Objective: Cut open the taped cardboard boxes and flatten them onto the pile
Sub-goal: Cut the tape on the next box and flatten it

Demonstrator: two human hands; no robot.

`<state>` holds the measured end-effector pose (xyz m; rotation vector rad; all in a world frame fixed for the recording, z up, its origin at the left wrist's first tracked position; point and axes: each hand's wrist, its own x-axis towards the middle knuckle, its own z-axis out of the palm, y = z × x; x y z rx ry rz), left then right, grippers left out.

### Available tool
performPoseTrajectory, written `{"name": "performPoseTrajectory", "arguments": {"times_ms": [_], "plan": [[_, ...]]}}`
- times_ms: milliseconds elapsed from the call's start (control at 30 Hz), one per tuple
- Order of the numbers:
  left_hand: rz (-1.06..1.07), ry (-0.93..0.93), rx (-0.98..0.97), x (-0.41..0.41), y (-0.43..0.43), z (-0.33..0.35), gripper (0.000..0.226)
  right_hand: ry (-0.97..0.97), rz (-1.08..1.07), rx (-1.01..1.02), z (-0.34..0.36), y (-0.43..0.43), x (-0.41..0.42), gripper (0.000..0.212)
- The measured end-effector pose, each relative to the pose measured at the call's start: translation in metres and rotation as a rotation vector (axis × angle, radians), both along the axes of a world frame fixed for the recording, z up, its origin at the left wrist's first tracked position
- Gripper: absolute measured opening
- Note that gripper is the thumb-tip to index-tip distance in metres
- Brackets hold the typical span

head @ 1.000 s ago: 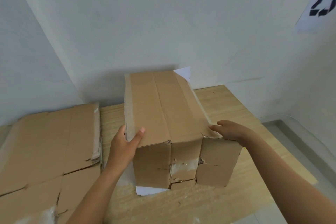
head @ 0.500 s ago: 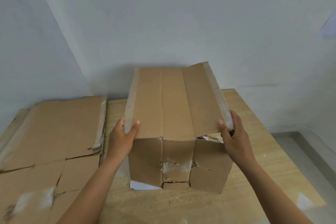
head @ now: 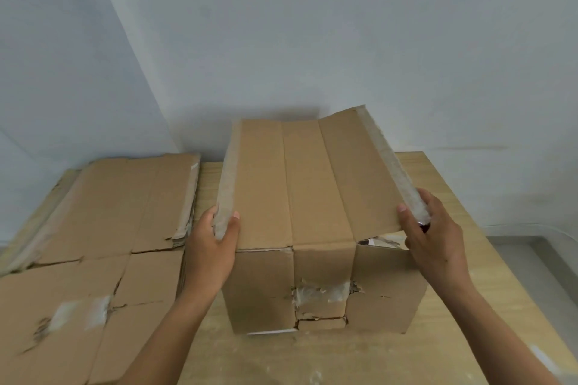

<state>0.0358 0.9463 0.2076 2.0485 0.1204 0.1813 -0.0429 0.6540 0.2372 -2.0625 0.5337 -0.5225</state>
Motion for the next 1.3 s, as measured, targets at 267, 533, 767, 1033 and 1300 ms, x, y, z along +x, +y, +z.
{"name": "performPoseTrajectory", "arguments": {"times_ms": [267, 533, 767, 1033, 1300], "plan": [[-0.004, 0.063, 0.032, 0.004, -0.009, -0.009, 0.059, 0.085, 0.027, -0.031, -0.018, -0.006, 0.015, 0.042], [-0.055, 0.068, 0.151, 0.04, -0.024, -0.027, 0.051, 0.119, 0.019, -0.053, -0.057, -0.012, 0.058, 0.044], [-0.112, 0.185, 0.315, 0.069, -0.027, -0.072, 0.062, 0.177, 0.032, -0.123, -0.103, -0.013, 0.08, 0.046], [-0.12, 0.234, 0.514, 0.064, -0.03, -0.106, 0.07, 0.291, 0.044, -0.137, -0.144, -0.015, 0.09, 0.053], [-0.711, 0.227, 0.876, 0.042, -0.059, -0.153, 0.094, 0.597, 0.096, -0.534, -0.16, -0.017, 0.085, 0.064]]}}
